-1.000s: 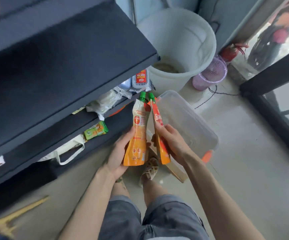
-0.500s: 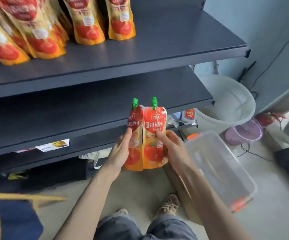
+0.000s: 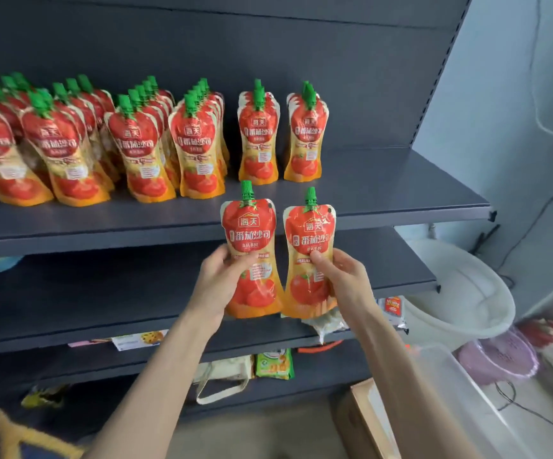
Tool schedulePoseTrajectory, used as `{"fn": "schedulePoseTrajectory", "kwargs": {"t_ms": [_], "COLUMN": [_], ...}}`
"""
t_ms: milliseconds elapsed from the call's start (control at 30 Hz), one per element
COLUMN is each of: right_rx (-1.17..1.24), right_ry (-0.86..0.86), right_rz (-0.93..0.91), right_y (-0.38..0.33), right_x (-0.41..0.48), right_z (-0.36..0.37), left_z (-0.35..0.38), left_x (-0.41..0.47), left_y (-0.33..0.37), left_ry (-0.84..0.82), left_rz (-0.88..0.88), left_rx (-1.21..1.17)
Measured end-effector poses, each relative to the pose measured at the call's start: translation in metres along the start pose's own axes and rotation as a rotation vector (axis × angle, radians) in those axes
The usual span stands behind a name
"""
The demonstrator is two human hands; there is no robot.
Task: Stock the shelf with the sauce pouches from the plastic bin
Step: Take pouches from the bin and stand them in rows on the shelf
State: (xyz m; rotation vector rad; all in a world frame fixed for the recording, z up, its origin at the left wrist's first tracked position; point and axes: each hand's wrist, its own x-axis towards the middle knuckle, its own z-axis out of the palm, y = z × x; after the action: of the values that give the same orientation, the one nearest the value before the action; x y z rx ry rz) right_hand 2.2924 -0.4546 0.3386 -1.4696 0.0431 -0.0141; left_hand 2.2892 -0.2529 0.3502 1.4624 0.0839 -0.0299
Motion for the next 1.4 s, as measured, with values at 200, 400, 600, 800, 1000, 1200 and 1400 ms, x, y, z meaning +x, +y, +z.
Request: {"fn": "schedulePoseTrajectory", "kwargs": {"t_ms": [200,400,600,800,1000,1200,1400], "right_rx": [0.027,0.01,0.021,0.0,0.008,-0.117,-0.271], "right_ry": [0.006,0.035,0.043,0.017,-0.019,-0.018,-0.041], "right_rz": [-0.095,-0.167,-0.215,-0.255,-0.235,-0.24,-0.305], "right_y": [-0.035,-0.059,-0.067,-0.061,-0.045,-0.034,-0.036], "right_x": [0.06,0.131,0.194,0.232,0.243,0.241,0.244], "right_z": [0.004,0.002,-0.004,-0.005,-0.009,-0.015,-0.02], "left_z": [0.002,0.015,0.028,0.033,0.029,0.02,0.018], "left_x": [0.052,0.12,0.18,0.215,0.226,0.223,0.225], "left_y": [0.035,0.056,0.064,0.061,0.047,0.033,0.026], "left_ry": [0.001,0.065,0.115,0.123,0.081,0.063,0.095], "left_rz": [0.131,0.2,0.204,0.254,0.249,0.272,0.289], "left_rx": [0.027,0.097,0.073,0.094,0.078,0.162,0.207]}}
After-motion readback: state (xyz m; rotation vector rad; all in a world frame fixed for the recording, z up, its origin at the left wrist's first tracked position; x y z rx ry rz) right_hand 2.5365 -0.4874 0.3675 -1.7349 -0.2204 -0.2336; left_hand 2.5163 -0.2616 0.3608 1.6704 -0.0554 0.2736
